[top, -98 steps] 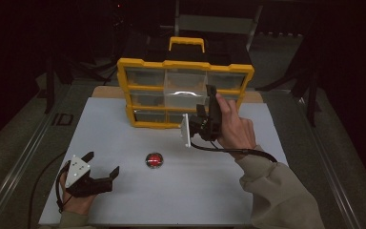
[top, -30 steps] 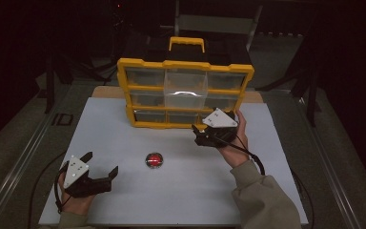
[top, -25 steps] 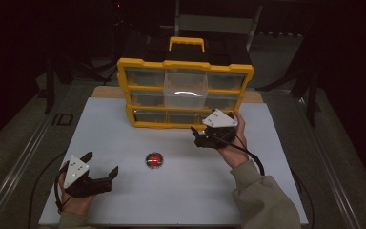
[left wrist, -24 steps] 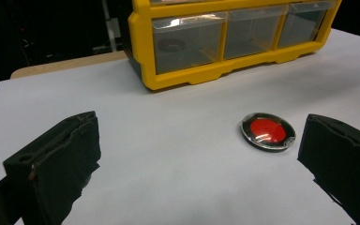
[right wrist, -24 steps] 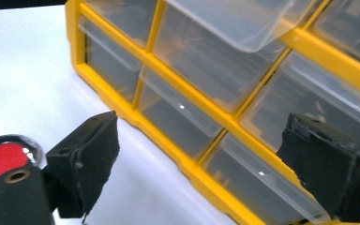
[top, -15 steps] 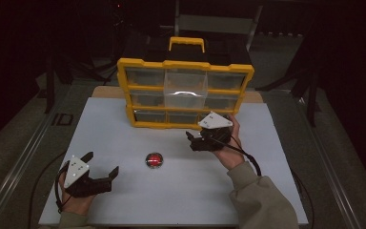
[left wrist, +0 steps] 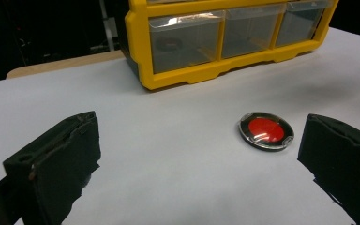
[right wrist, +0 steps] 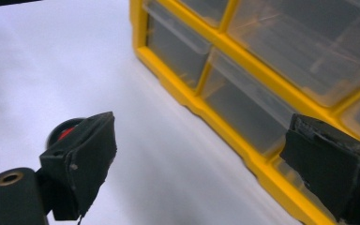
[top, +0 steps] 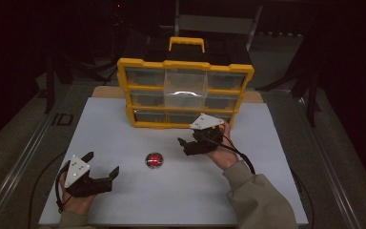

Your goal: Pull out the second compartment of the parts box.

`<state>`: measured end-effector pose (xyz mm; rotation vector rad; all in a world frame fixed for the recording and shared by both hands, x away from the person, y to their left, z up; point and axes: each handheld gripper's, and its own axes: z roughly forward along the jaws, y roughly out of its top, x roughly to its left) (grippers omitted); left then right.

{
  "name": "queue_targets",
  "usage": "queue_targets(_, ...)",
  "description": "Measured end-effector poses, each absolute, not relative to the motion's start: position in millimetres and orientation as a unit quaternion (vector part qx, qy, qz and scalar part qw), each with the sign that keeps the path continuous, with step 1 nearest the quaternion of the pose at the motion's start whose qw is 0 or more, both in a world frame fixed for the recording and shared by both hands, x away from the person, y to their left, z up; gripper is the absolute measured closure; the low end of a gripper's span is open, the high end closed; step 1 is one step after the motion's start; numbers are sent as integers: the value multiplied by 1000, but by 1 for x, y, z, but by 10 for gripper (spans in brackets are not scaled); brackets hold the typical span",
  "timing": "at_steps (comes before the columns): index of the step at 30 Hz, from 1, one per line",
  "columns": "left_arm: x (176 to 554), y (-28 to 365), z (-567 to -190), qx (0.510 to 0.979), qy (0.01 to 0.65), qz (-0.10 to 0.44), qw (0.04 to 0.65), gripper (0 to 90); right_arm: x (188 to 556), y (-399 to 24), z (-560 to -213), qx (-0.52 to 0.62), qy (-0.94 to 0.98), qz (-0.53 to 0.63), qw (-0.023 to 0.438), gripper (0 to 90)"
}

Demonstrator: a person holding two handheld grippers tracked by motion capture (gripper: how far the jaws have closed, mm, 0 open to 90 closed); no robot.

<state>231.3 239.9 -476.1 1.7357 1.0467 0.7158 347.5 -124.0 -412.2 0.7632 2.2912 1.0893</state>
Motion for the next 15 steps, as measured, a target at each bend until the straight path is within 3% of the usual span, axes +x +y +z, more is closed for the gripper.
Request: queue_targets(15, 232, 240, -477, 711, 427, 293, 475, 0, 355, -114, -413, 264, 860, 395, 186, 91)
